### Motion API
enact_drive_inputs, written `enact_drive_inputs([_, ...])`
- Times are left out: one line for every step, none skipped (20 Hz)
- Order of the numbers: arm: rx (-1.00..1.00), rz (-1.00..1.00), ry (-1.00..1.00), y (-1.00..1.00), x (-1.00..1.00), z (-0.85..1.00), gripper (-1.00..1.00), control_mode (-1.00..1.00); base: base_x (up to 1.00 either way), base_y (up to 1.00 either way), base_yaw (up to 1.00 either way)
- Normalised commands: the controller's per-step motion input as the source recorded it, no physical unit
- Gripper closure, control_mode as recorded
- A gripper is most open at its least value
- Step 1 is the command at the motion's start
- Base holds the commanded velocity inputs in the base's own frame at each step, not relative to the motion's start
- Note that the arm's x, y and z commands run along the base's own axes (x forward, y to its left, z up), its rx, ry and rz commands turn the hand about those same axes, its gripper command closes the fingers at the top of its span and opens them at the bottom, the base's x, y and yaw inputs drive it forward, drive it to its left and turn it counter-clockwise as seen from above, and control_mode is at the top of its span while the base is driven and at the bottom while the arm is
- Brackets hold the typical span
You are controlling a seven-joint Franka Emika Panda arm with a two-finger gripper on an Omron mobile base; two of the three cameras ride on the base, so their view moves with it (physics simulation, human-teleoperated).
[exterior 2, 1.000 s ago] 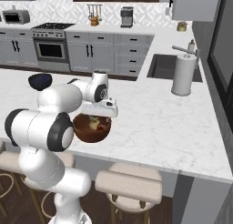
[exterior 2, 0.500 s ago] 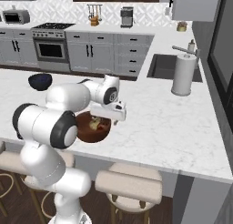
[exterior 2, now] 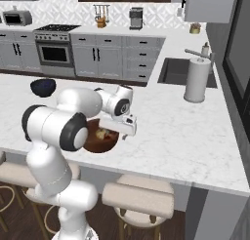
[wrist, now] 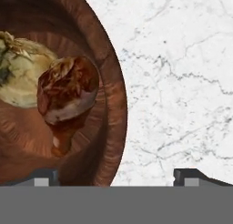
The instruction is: Pick the chicken drumstick and onion from their plates and place them in the bowl. Then put the bowl in the fridge.
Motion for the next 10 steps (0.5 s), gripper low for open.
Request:
enact_drive_inputs([0.0,0.0,0.06,0.0,0.19,-0.29,-1.0,-1.0,0.0,0.0,0.0])
enact_drive_inputs([0.0,0.0,0.08,0.0,0.16,-0.31,-1.0,-1.0,0.0,0.0,0.0])
enact_drive_inputs([0.0,0.0,0.07,0.0,0.17,-0.27,-1.0,-1.0,0.0,0.0,0.0])
enact_drive_inputs([0.0,0.0,0.07,0.0,0.19,-0.28,-1.0,-1.0,0.0,0.0,0.0])
enact_drive_inputs([0.0,0.0,0.05,0.0,0.15,-0.29,-1.0,-1.0,0.0,0.0,0.0])
enact_drive_inputs([0.0,0.0,0.04,0.0,0.12,-0.29,-1.0,-1.0,0.0,0.0,0.0])
enact_drive_inputs([0.0,0.0,0.01,0.0,0.1,-0.31,-1.0,-1.0,0.0,0.0,0.0])
enact_drive_inputs([0.0,0.0,0.01,0.0,0.1,-0.32,-1.0,-1.0,0.0,0.0,0.0])
enact_drive_inputs([0.0,0.0,0.02,0.04,0.14,-0.34,1.0,-1.0,0.0,0.0,0.0])
enact_drive_inputs([0.0,0.0,0.02,0.04,0.11,-0.3,1.0,-1.0,0.0,0.0,0.0])
